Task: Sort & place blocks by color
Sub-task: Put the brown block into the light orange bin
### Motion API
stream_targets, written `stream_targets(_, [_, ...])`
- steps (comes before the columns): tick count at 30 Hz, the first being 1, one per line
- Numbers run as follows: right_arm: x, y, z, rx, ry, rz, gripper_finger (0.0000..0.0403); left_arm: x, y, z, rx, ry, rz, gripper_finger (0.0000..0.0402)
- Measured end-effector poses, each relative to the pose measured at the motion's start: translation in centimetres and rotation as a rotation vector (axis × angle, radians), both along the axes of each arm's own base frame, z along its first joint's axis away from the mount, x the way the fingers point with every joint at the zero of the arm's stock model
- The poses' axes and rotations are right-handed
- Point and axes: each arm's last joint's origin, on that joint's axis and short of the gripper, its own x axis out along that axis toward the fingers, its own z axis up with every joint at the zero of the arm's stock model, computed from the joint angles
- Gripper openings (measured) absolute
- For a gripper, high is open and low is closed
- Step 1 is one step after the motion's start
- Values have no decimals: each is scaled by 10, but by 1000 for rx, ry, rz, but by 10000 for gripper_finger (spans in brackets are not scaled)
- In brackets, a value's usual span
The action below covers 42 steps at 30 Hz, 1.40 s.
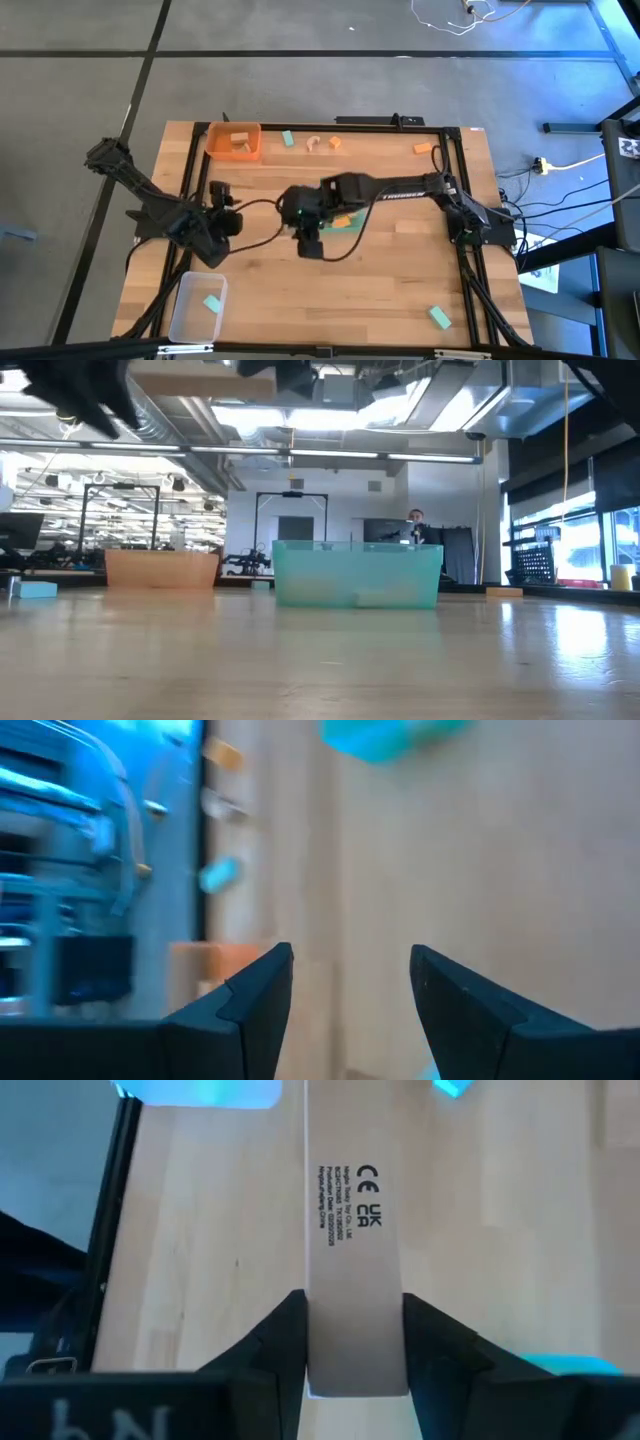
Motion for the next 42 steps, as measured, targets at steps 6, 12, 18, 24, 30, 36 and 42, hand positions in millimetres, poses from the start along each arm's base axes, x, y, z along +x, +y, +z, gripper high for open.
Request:
stream_targets(6, [-12, -33, 18, -36, 27, 2, 127, -11, 10, 22, 105, -203, 5, 193])
stream_targets(12, [-13, -76, 18, 26, 32, 26, 127, -16, 17, 38, 324, -256, -72, 193])
stream_targets(18, [-15, -118, 20, 88, -19, 52, 127, -13, 15, 43, 440, -177, -187, 193])
stream_targets(24, [-15, -153, 26, 166, -132, 70, 127, -8, 14, 46, 519, -128, -248, 193])
stream_targets(30, [-15, -169, 32, 256, -240, 139, 127, 2, 20, 50, 556, -108, -223, 193])
stream_targets(36, [-13, -173, 34, 238, -285, 170, 127, 14, 28, 56, 569, -91, -230, 193])
stream_targets(42, [-13, -173, 34, 216, -295, 195, 127, 24, 34, 62, 535, -116, -279, 193])
